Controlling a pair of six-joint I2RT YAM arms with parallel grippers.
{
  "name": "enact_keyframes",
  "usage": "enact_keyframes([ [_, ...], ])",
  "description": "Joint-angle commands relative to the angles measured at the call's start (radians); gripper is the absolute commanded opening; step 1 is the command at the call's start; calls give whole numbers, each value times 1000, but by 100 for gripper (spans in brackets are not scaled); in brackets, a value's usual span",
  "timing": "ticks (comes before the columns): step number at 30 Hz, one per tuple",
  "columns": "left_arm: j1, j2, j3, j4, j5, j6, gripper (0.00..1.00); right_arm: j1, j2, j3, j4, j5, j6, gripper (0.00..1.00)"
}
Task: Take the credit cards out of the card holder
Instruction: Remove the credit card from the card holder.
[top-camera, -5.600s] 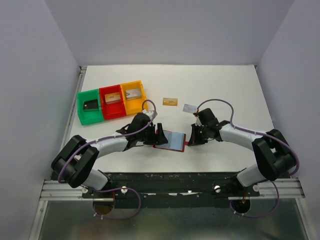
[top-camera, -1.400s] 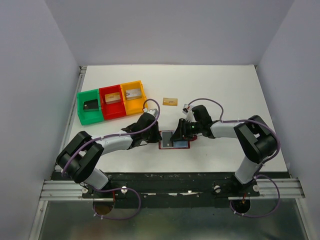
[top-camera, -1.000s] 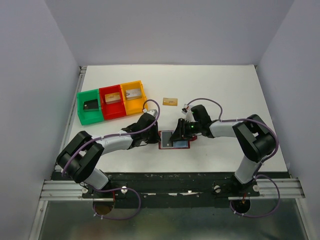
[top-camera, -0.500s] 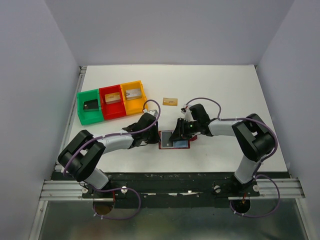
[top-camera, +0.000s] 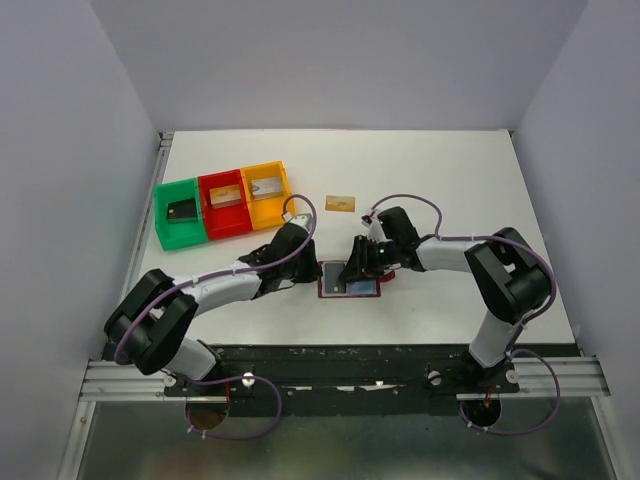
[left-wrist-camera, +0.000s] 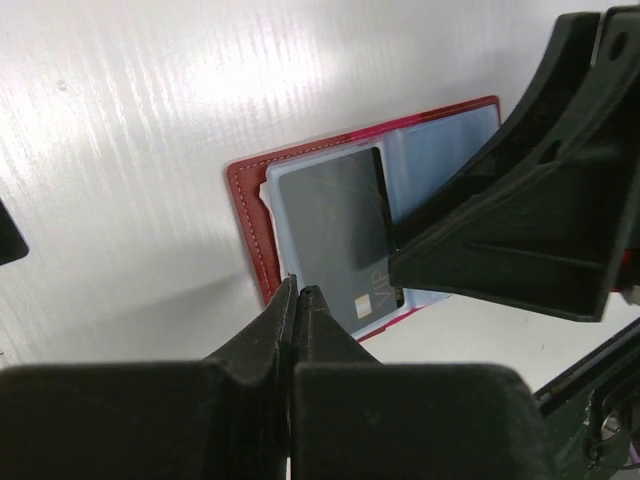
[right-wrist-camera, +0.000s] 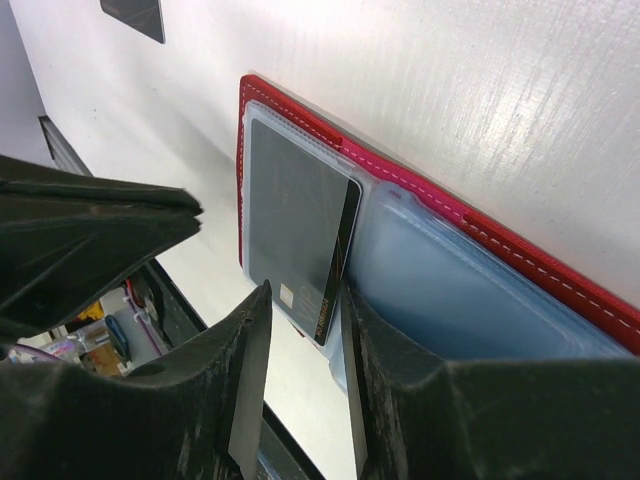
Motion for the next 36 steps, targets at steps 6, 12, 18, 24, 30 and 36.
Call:
enact_keyframes([
  [6,0,-9,18,49,27,4,0,-2,3,-4,-86,99,-23,43],
  [12,2,43,24,60,41,-1,0,-2,8,-16,-83,87,-16,43],
  [18,0,60,29,86,58,-2,0,-2,11,-9,-81,83,-19,43],
  [24,-3,75,32,86,56,-4,0,-2,19,-10,-83,81,-16,43],
  [30,-3,108,34,55,35,-16,0,-2,13,-12,-83,81,-5,44],
  [36,-3,141,43,2,1,-47,0,-2,-12,4,-145,147,-14,45],
])
